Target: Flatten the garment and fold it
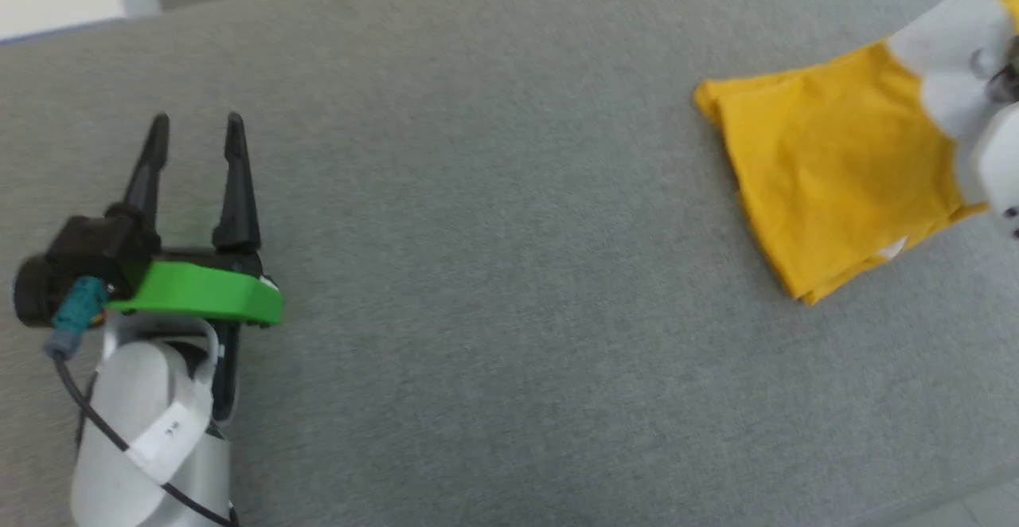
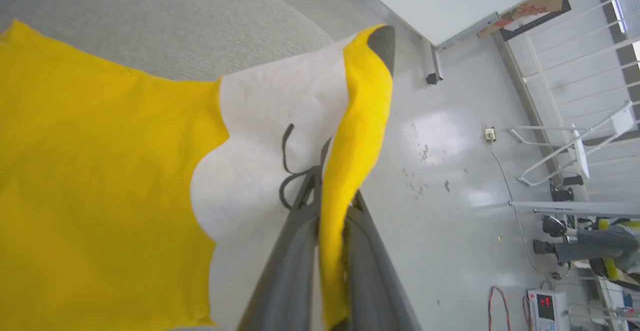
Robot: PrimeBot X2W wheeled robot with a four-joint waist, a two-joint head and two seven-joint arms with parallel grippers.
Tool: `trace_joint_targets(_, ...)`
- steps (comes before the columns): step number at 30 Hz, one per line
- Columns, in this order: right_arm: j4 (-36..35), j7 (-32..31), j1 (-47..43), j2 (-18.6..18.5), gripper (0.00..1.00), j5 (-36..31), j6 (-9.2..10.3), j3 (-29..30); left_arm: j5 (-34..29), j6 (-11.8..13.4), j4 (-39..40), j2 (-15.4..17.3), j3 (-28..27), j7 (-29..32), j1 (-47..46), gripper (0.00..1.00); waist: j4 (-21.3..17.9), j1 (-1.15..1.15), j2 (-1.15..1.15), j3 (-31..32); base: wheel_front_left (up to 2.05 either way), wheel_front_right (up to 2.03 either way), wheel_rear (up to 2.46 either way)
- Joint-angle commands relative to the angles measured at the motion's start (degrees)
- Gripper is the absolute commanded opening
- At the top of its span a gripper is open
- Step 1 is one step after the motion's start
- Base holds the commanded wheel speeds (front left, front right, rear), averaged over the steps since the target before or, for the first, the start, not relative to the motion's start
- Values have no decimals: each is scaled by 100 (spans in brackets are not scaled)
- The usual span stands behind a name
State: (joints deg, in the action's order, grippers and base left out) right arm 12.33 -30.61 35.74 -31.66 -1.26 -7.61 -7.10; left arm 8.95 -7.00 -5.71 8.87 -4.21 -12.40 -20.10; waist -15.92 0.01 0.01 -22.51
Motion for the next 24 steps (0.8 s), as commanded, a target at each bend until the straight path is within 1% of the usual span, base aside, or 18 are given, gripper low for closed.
trace_joint_targets(1,128,161,139,58,0,-123,12,150,-35,4,101,85,6,49,-119,100,-587,-1,-1,-710,0,0,0)
trace_joint_targets(6,668,808,376,250,0,-534,12,815,-71,-1,489,282,28,321,-198,100,-635,-1,-1,-1072,0,0,0)
trace_joint_targets(12,1036,1371,696,484,0,-1097,12,1530,-77,-1,854,460,22,583,-272,100,-544,-1,-1,-1385,0,0,0)
trace_joint_targets(17,1292,1600,947,696,0,-1448,12,2040,-68,9,991,524,35,681,-290,100,-420,-1,-1,-1495,0,0,0)
trace_joint_targets(23,1590,1522,1037,998,0,-1819,12,2594,-29,20,927,523,75,658,-256,100,-314,-1,-1,-1392,0,0,0)
trace_joint_targets(24,1635,1468,1012,1046,18,-1900,12,2719,-22,26,887,504,92,637,-236,100,-295,-1,-1,-1329,0,0,0)
